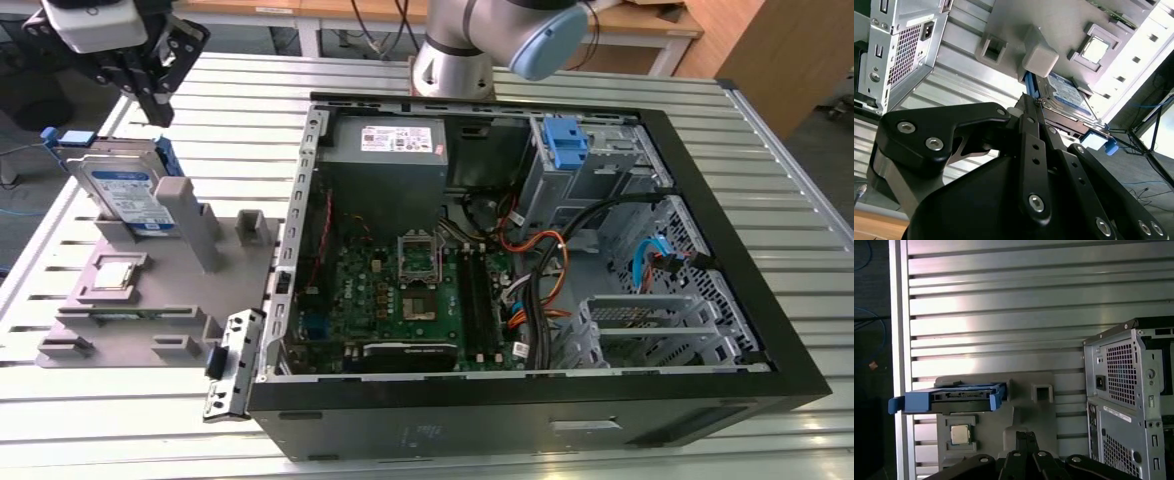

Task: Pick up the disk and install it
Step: 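Reach for the disk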

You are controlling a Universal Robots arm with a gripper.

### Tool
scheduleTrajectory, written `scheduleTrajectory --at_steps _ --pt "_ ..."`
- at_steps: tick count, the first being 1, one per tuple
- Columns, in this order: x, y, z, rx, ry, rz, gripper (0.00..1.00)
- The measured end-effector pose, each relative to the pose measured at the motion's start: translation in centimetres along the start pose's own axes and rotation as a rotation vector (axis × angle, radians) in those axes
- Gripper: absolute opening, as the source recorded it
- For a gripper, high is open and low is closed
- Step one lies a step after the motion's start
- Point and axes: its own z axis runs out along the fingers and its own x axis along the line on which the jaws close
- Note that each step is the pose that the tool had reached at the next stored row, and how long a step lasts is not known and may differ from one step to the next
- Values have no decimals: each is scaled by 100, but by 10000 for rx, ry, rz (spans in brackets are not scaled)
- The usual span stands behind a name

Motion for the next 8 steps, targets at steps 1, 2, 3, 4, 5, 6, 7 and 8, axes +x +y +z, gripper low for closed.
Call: scheduleTrajectory --at_steps 1,2,3,4,5,6,7,8 --pt "24 -2 5 0 0 0 11" --pt "48 -4 10 0 0 0 11" --pt "75 -5 16 0 0 0 11" --pt "109 -7 22 0 0 0 11" --pt "148 -8 28 0 0 -1 11" --pt "186 -8 36 0 0 1 11" --pt "224 -8 43 0 0 2 11" --pt "259 -8 52 -1 -1 2 11"
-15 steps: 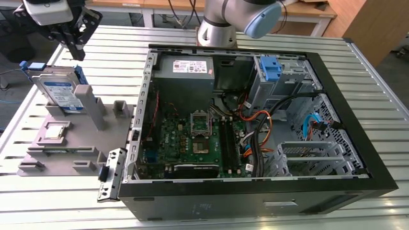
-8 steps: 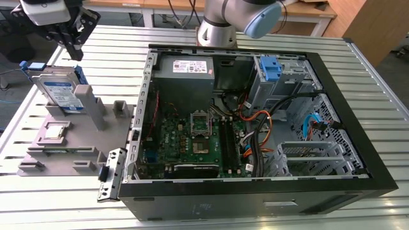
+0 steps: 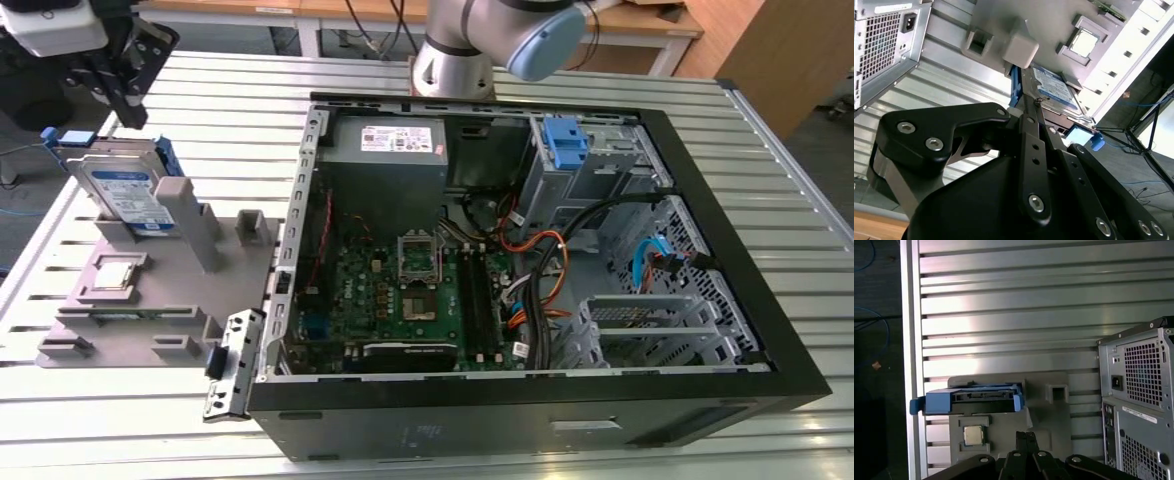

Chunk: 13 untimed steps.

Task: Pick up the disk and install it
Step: 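Reach for the disk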

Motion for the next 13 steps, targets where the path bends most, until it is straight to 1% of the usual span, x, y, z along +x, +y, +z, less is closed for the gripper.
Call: scheduleTrajectory --at_steps 2,7,9,13 --pt "65 2 17 0 0 0 11" --pt "183 10 57 1 1 2 11" --pt "220 22 72 0 -1 2 11" --pt "272 44 93 1 1 3 11"
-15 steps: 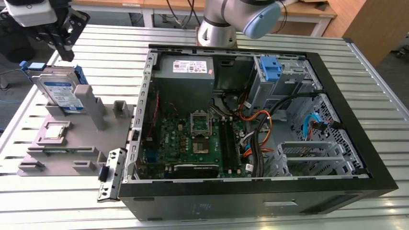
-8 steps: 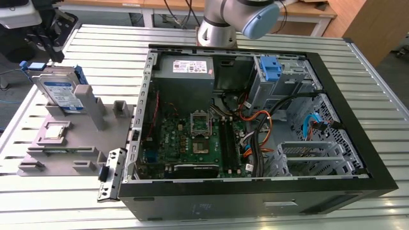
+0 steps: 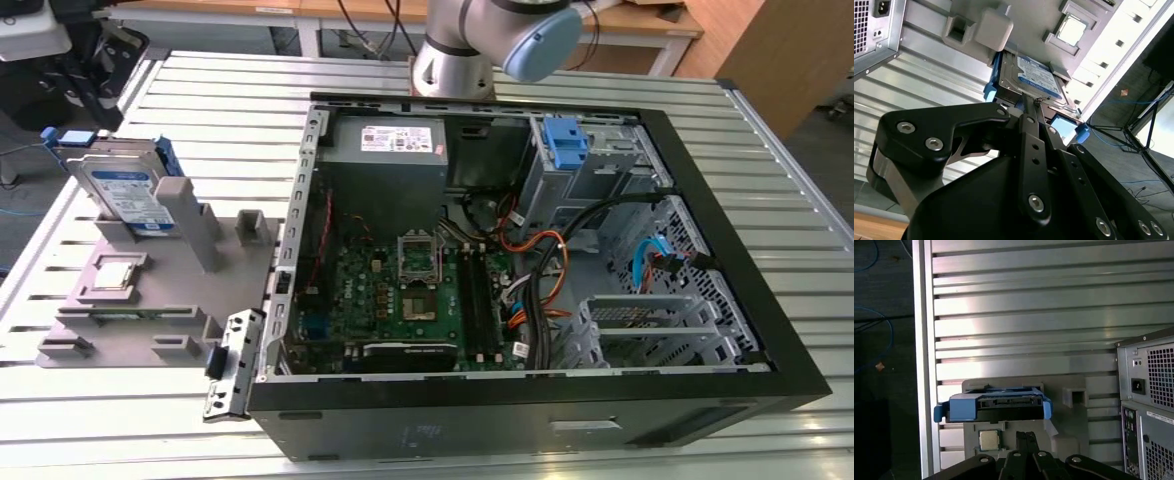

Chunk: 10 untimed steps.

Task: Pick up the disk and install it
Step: 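Reach for the disk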

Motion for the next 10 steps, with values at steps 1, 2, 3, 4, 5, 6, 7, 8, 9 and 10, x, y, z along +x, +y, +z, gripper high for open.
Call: scheduleTrajectory --at_steps 1,2,3,4,5,6,7,8,9,10 --pt "15 4 6 0 0 0 11" --pt "28 8 12 0 0 0 11" --pt "41 14 18 -1 -1 0 11" --pt "54 21 24 -1 -1 1 11" --pt "66 29 31 -1 -1 1 11" --pt "75 36 36 0 1 2 11" --pt "81 41 43 0 0 2 11" --pt "85 43 49 0 0 1 11" --pt "90 46 57 -1 -1 2 11" --pt "96 47 64 -1 0 2 11"
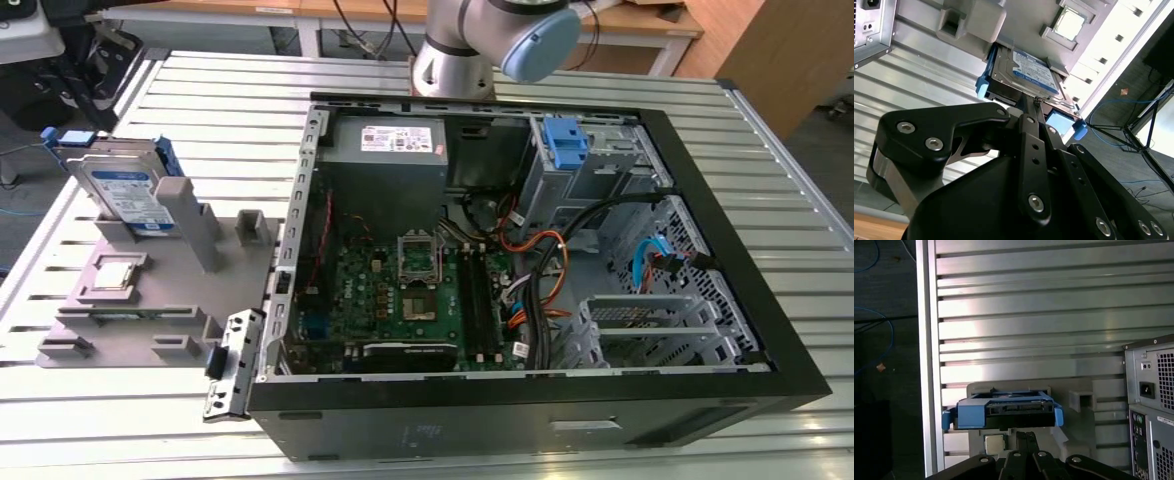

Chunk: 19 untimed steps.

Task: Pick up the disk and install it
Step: 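Reach for the disk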

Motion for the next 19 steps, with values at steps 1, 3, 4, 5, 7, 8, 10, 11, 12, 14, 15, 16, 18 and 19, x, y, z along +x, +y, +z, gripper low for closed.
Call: scheduleTrajectory --at_steps 1,3,4,5,7,8,10,11,12,14,15,16,18,19 --pt "8 0 7 1 1 0 11" --pt "26 0 22 1 1 0 11" --pt "37 0 28 0 0 0 11" --pt "50 0 33 0 0 0 11" --pt "70 2 46 -1 -1 0 11" --pt "81 4 54 -1 -1 -1 11" --pt "99 5 67 0 0 0 11" --pt "106 5 70 0 1 0 11" --pt "106 5 71 0 0 -1 11" --pt "107 5 71 0 1 -2 11" --pt "107 5 71 0 1 -1 11" --pt "108 5 71 0 0 0 11" --pt "109 9 73 -1 -2 1 11" --pt "109 12 74 -3 -1 1 11"
